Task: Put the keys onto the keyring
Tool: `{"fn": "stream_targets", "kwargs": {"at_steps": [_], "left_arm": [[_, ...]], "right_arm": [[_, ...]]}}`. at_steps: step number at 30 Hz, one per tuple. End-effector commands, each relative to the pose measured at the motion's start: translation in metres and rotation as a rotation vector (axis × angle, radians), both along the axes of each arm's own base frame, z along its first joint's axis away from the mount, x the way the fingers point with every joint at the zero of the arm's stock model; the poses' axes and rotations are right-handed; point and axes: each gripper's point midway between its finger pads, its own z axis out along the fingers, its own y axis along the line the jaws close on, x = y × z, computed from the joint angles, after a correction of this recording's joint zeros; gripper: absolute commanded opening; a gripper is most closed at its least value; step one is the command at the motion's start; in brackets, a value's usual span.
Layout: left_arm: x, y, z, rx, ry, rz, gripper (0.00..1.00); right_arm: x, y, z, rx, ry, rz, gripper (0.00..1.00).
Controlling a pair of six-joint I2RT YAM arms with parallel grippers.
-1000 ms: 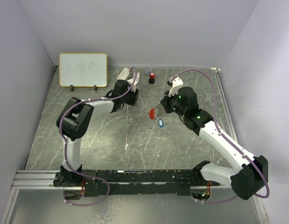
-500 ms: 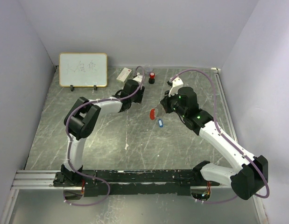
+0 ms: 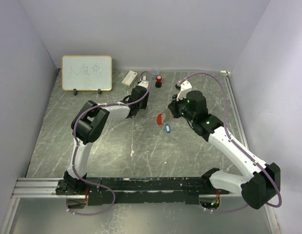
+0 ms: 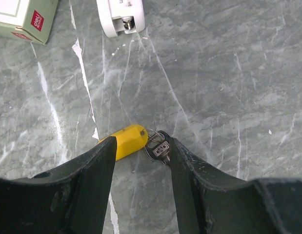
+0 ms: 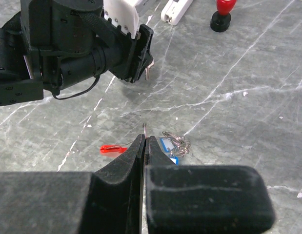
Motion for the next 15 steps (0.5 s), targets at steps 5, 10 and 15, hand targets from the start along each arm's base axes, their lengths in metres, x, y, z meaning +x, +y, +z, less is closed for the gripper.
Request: {"fn": "stream_targets", "kwargs": {"at_steps": [5, 10, 15], "left_arm": [[0.0083, -0.0043, 0.004, -0.013, -0.034, 0.031, 0.58], [0.009, -0.0073, 0.0006, -0.025, -0.03, 0.028, 0.58], [0.0105, -0.0097, 0.0001, -0.035, -0.032, 0.027, 0.58]], "right_arm": [[0.0027, 0.0007, 0.0128, 0.023, -0.041, 0.002, 0.0], [0.003, -0.0006, 0.0113, 0.02, -0.039, -0.001, 0.0], [0.0024, -0.0019, 0.011, 0.02, -0.04, -0.004, 0.0]]}}
